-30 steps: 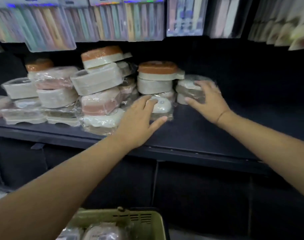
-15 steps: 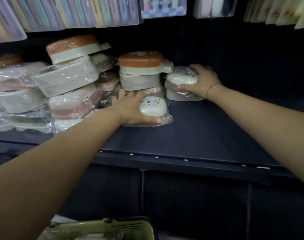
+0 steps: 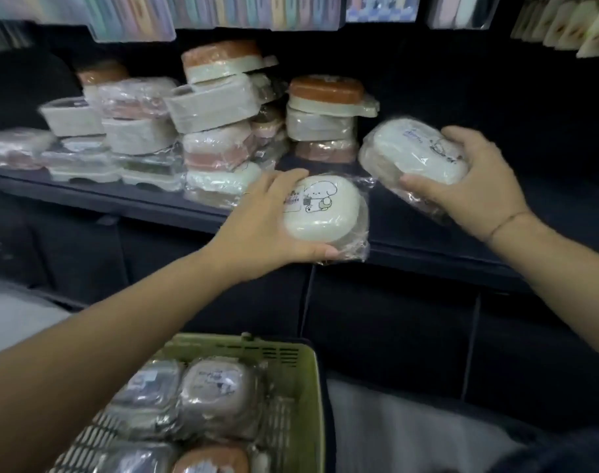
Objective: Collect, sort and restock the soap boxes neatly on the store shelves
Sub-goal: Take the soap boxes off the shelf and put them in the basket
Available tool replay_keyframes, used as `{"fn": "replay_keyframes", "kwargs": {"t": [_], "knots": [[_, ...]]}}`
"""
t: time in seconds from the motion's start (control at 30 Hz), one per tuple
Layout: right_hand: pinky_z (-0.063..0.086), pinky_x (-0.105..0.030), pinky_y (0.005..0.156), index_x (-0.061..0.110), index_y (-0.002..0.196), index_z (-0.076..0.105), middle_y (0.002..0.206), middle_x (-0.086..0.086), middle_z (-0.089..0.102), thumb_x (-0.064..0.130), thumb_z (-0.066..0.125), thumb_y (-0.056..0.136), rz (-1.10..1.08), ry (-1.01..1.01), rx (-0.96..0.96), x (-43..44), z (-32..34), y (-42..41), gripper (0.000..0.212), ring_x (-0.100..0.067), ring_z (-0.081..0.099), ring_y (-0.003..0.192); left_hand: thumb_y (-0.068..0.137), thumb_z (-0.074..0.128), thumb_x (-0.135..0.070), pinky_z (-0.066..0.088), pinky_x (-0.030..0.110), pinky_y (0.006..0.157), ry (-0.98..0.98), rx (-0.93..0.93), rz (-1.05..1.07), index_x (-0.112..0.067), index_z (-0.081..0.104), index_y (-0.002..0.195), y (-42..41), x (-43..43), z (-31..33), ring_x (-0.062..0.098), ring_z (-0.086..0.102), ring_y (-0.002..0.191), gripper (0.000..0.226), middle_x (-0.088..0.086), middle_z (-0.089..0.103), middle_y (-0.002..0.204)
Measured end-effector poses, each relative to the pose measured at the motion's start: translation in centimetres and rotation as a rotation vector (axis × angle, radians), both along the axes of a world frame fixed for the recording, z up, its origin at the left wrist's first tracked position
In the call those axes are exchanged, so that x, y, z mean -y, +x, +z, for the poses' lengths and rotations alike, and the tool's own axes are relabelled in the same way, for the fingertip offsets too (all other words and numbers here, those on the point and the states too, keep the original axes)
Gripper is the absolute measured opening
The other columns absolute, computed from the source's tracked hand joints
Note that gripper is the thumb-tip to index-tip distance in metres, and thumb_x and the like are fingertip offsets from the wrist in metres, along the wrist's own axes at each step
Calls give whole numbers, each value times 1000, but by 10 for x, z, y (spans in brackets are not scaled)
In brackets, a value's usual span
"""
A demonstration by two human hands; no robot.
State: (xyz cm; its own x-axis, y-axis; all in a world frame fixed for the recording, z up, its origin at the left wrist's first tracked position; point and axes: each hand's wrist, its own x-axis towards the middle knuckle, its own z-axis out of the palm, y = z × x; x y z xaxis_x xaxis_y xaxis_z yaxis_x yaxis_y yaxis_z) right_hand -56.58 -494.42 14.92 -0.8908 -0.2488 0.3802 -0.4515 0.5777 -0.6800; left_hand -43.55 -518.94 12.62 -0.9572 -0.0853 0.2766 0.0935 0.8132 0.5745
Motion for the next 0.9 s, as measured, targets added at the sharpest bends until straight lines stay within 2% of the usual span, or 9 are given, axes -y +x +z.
{"fn": "replay_keyframes", "kwargs": {"t": [0.07, 0.13, 0.27, 0.33, 0.43, 0.6, 0.73, 0.83, 0.9], "knots": [[32, -5, 90, 37, 134, 43, 128, 10, 44, 56, 82, 60, 199, -5, 65, 9, -10, 64, 85, -4, 45, 114, 43, 79, -76, 27, 17, 104, -1, 40, -29, -36, 32, 144, 56, 18, -15, 1, 33, 126, 118, -18, 31, 133], [28, 2, 93, 39, 132, 44, 126, 15, 44, 68, 79, 51, 354, 40, 134, 22, -30, 115, 93, 3, 43, 114, 43, 75, -79, 24, 11, 104, -72, 134, -41, -39, 31, 143, 111, 40, -42, -3, 30, 127, 116, -23, 28, 133], [34, -25, 109, 35, 139, 42, 133, 15, 40, 69, 79, 46, 524, 297, 384, 63, -110, 169, 106, -8, 41, 126, 44, 66, -89, 31, 22, 107, -92, 396, 62, -45, 27, 138, 203, 86, -111, -3, 29, 124, 111, -20, 29, 134], [34, -28, 109, 36, 143, 36, 137, 16, 34, 78, 66, 44, 616, 438, 465, 85, -154, 198, 111, -11, 37, 129, 50, 68, -85, 27, 28, 112, -145, 556, 70, -44, 20, 142, 231, 106, -145, 3, 23, 131, 111, -19, 22, 140], [34, -31, 111, 37, 146, 29, 142, 17, 27, 63, 76, 60, 696, 536, 600, 111, -211, 242, 101, -9, 32, 128, 56, 66, -84, 23, 35, 118, -240, 764, 87, -39, 10, 151, 253, 131, -188, 15, 16, 143, 119, -15, 13, 153], [30, -30, 113, 32, 148, 23, 150, 10, 14, 50, 78, 69, 626, 572, 599, 149, -278, 279, 98, -17, 32, 131, 62, 62, -82, 16, 47, 121, -407, 826, 147, -30, 5, 155, 259, 155, -249, 27, 9, 148, 121, -1, 11, 161], [33, -34, 111, 30, 150, 13, 154, 4, 1, 55, 73, 74, 508, 696, 471, 159, -313, 286, 100, -22, 31, 132, 70, 54, -83, 3, 56, 117, -519, 931, 172, -29, -8, 155, 260, 154, -273, 29, 0, 150, 118, 5, -2, 164], [34, -37, 110, 28, 152, 3, 154, -3, 4, 59, 74, 70, 373, 767, 502, 153, -327, 291, 112, -25, 28, 136, 72, 57, -79, 11, 55, 118, -504, 913, 195, -33, -10, 154, 263, 154, -276, 32, 1, 150, 116, 9, -4, 163], [44, -36, 100, 27, 152, 3, 149, -5, 15, 59, 77, 66, 248, 672, 667, 149, -332, 293, 118, -27, 38, 130, 71, 57, -79, 20, 52, 118, -470, 916, 209, -32, -13, 154, 267, 156, -281, 34, 2, 150, 118, 10, -6, 163]]}}
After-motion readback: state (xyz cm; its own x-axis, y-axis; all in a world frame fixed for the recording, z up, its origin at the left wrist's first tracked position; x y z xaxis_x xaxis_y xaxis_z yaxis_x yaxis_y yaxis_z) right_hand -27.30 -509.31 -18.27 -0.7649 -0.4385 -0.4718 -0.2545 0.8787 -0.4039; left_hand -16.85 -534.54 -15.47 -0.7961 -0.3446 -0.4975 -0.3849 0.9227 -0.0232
